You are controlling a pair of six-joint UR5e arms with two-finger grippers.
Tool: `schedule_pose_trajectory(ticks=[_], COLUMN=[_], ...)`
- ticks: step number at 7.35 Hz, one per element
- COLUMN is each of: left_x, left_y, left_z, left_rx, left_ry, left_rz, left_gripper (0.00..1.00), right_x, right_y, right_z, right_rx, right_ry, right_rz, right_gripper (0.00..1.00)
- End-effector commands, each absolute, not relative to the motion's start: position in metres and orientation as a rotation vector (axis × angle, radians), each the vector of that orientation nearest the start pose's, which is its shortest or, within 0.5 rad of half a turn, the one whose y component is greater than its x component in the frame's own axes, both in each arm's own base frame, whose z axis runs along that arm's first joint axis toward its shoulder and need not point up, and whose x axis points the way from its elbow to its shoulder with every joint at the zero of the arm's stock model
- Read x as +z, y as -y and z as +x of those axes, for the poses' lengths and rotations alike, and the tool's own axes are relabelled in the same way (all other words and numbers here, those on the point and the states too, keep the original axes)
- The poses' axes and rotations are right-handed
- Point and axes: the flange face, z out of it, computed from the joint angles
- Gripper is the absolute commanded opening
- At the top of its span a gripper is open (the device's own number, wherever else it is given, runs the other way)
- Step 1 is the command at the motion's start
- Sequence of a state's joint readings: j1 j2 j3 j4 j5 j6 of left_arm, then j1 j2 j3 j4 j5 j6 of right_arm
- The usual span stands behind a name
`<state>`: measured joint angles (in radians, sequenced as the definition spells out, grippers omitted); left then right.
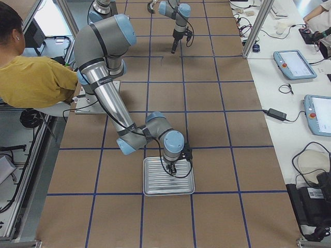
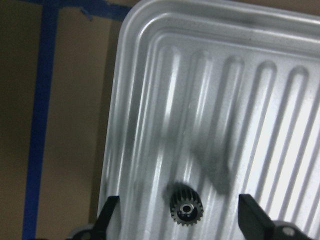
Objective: Place bearing gear from tray to pile
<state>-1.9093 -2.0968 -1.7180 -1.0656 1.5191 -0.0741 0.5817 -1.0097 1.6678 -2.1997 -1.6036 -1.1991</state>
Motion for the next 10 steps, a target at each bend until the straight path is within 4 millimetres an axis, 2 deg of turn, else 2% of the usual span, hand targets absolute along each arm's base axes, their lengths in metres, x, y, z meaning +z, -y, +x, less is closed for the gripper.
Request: schedule_pose_trajectory(ticks=[1, 3, 4, 5, 6, 7, 8, 9, 10], left_x=[0.168, 0.167, 0.166, 0.165, 0.165, 0.168, 0.175, 0.191, 0.207], left_y=[0.519, 0.519, 0.519, 0.518, 0.518, 0.520, 0.520, 0.526, 0.544], left_z=[-0.332, -0.332, -0.332, -0.333, -0.332, -0.331, -0.330, -0.324, -0.292], left_rx=[0.289, 0.291, 0.296, 0.302, 0.304, 0.293, 0.275, 0.258, 0.252], left_ry=[-3.116, -3.115, -3.114, -3.104, -3.102, -3.101, -3.099, -3.104, -3.103], left_rz=[0.413, 0.411, 0.411, 0.417, 0.417, 0.420, 0.426, 0.408, 0.321], left_gripper=[0.83, 0.65, 0.52, 0.15, 0.00, 0.00, 0.00, 0.00, 0.00], right_x=[0.177, 0.182, 0.180, 0.184, 0.205, 0.241, 0.267, 0.285, 0.285], right_y=[0.456, 0.457, 0.457, 0.455, 0.458, 0.469, 0.500, 0.527, 0.541], right_z=[-0.458, -0.460, -0.460, -0.461, -0.457, -0.439, -0.390, -0.325, -0.261], right_rx=[0.076, 0.070, 0.073, 0.103, 0.111, 0.055, 0.021, 0.018, 0.027], right_ry=[-3.106, -3.110, -3.110, -3.126, -3.159, -3.199, -3.221, -3.204, -3.185], right_rz=[-0.348, -0.382, -0.382, -0.379, -0.377, -0.399, -0.455, -0.481, -0.458], right_gripper=[0.48, 0.28, 0.13, 0.03, 0.01, 0.01, 0.01, 0.00, 0.00])
